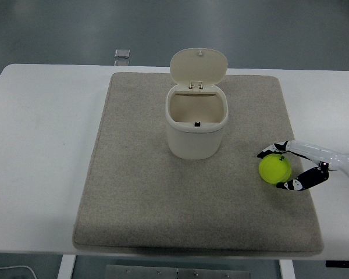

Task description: Pick up the tennis ball and place it in the box.

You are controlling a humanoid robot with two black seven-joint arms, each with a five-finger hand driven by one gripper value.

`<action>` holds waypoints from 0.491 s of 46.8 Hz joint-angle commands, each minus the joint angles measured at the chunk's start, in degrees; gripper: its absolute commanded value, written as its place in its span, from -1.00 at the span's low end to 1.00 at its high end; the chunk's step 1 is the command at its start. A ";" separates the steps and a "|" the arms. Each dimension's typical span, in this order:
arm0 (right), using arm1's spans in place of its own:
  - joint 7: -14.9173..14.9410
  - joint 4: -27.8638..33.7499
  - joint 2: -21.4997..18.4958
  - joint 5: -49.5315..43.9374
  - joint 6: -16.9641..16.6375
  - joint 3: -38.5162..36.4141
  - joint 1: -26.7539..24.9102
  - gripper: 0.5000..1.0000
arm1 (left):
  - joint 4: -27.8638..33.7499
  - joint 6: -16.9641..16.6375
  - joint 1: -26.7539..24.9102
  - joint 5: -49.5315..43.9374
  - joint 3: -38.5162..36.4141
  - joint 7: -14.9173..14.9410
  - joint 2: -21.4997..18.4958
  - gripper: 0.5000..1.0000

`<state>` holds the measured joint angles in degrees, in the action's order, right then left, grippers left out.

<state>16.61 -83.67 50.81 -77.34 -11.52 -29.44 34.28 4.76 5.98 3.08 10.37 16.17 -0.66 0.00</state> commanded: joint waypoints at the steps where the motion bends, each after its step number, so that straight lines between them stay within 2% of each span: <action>1: 0.00 0.00 0.08 0.00 0.71 0.00 0.00 0.04 | -0.01 0.00 0.00 0.00 0.00 0.04 0.00 0.97; 3: 0.08 0.00 0.08 0.00 0.88 0.00 0.00 -0.05 | 0.08 0.00 0.00 0.00 0.00 -0.05 0.00 0.97; 7: 0.26 0.00 0.08 0.09 0.97 -0.09 0.00 -0.35 | -0.01 0.00 0.00 0.00 0.00 -0.05 0.00 0.97; 11: 0.70 0.00 0.08 0.09 1.06 -0.35 0.00 -0.83 | -0.01 0.00 0.00 0.00 0.00 -0.04 0.00 0.97; 13: 1.22 0.00 -0.01 0.09 1.06 -0.44 0.00 -1.00 | 0.08 0.00 0.00 0.00 0.00 -0.05 0.00 0.97; 23: 3.25 0.00 0.16 0.53 4.66 -0.71 0.79 -1.00 | 0.08 0.00 0.00 0.00 0.00 -0.04 0.00 0.97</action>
<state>19.51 -83.67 50.84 -76.99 -7.86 -30.03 34.63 4.75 5.98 3.07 10.37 16.17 -0.68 0.00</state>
